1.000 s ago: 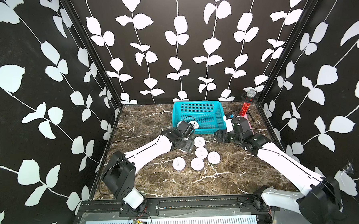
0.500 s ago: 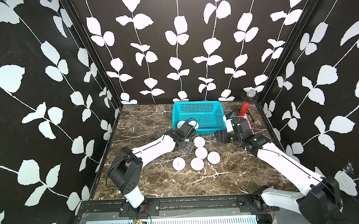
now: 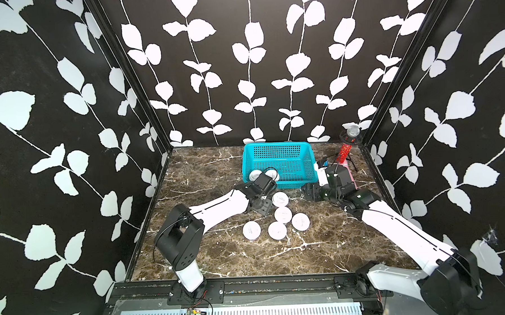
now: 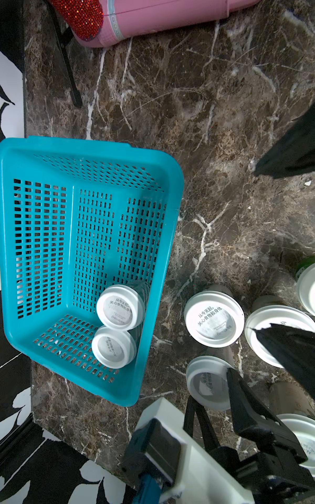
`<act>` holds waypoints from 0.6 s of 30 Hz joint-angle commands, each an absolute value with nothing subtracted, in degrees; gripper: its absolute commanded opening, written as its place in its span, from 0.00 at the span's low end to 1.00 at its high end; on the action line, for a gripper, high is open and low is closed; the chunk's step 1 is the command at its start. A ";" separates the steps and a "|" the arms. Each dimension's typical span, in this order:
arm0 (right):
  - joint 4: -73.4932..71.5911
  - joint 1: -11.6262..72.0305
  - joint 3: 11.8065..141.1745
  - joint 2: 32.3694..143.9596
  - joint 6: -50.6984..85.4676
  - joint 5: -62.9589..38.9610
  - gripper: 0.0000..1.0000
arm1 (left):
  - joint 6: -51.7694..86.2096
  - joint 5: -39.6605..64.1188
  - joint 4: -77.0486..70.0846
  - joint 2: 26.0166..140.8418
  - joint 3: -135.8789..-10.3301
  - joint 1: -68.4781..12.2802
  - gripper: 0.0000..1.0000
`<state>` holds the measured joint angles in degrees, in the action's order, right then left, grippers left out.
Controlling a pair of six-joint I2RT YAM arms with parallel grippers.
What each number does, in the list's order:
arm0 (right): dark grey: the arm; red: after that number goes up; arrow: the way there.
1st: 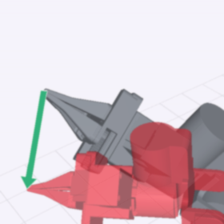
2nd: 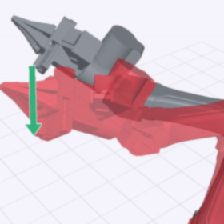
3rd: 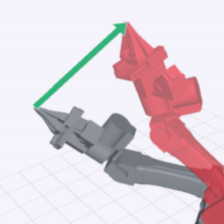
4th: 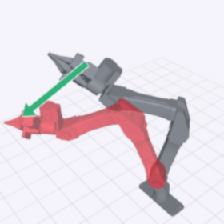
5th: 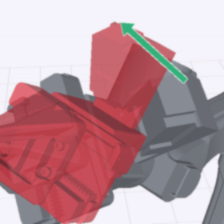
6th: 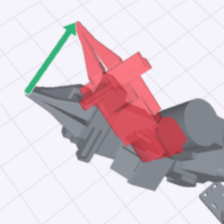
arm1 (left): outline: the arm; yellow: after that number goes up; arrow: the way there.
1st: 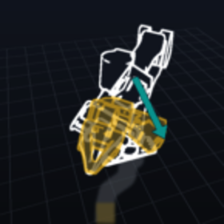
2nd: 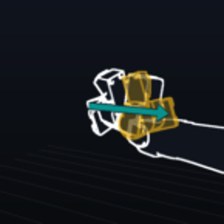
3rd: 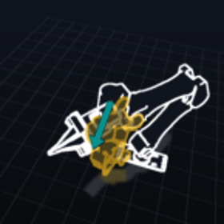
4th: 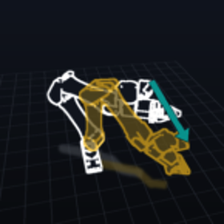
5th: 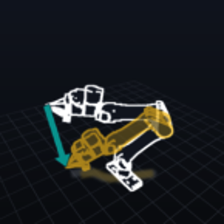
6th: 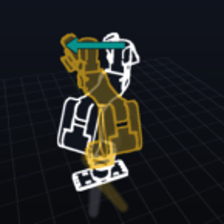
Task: Put the yogurt in the basket
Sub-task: Pick up the yogurt from the center of the board.
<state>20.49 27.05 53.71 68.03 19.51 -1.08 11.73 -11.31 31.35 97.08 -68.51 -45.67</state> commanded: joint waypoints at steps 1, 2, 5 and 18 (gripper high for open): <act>20.06 26.84 52.12 67.68 19.31 -1.24 0.85 | 11.76 -12.66 31.64 97.60 -69.26 -45.90 0.67; 20.06 26.94 52.11 67.74 19.30 -1.24 0.85 | 11.69 -12.66 31.64 97.63 -69.26 -45.97 0.68; 19.95 26.81 52.23 67.91 19.34 -1.48 0.86 | 11.56 -12.69 31.46 97.81 -69.17 -45.90 0.67; 20.11 26.81 52.02 67.43 19.42 -1.58 0.86 | 12.13 -13.92 31.78 98.84 -68.64 -45.95 0.55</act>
